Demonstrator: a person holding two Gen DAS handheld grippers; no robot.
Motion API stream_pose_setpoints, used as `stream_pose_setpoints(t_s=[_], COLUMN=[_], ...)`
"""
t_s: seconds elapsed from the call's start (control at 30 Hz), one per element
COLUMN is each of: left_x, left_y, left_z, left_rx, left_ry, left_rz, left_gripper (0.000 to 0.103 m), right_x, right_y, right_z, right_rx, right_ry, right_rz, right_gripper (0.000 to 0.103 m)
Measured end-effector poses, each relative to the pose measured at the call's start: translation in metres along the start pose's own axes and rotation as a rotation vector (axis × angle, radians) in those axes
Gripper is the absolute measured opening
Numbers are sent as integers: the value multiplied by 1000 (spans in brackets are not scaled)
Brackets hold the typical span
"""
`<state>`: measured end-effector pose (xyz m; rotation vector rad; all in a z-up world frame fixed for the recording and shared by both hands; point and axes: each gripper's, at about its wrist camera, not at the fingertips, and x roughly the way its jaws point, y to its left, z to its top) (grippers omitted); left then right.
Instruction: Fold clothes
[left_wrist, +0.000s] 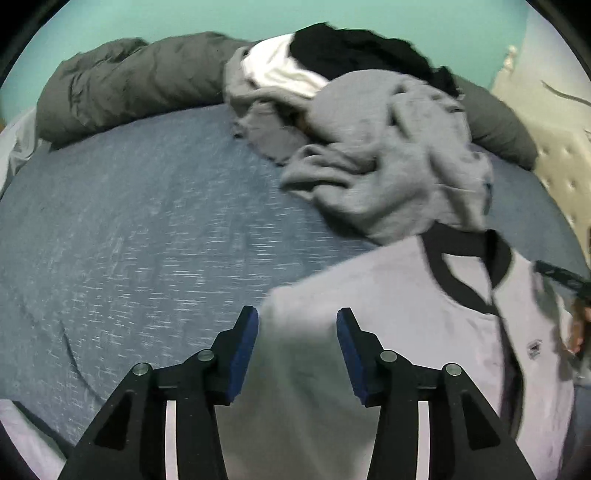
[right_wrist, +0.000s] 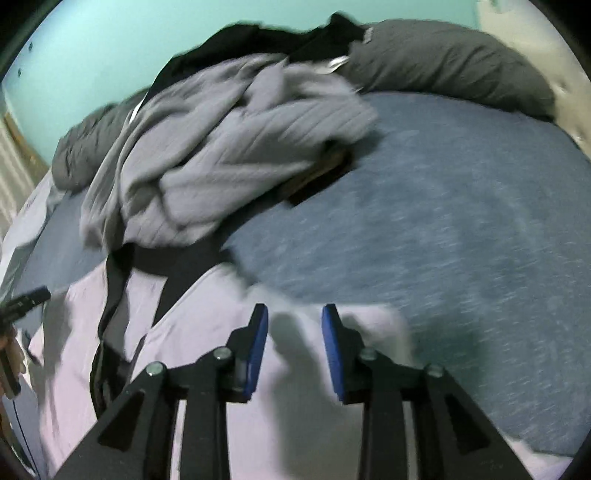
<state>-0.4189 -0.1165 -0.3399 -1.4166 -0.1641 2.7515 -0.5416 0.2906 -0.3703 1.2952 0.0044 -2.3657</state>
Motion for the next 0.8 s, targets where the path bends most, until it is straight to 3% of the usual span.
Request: stream_pose_setpoints(t_s=[0.17, 0.23, 0.3, 0.43, 0.5, 0.8], left_x=[-14, -19, -23, -27, -29, -34], left_y=[-28, -35, -39, -38, -38, -35], left_z=[-15, -22, -29, -39, -44, -58], left_rx=[62, 89, 101, 85, 79, 62], left_ry=[-13, -11, -11, -8, -5, 9], left_rz=[-43, -48, -56, -76, -81, -90], left_gripper=[49, 49, 49, 50, 51, 52], right_x=[38, 36, 32, 16, 25, 25], right_y=[50, 67, 73, 74, 78, 102], right_z=[-28, -35, -38, -39, -46, -58], right_rx=[-100, -150, -138, -103, -69, -126], right_ry=[117, 99, 109, 37, 87, 126], right_rz=[-2, -1, 58, 46, 68, 141], right_gripper=[30, 30, 30, 30, 29, 22])
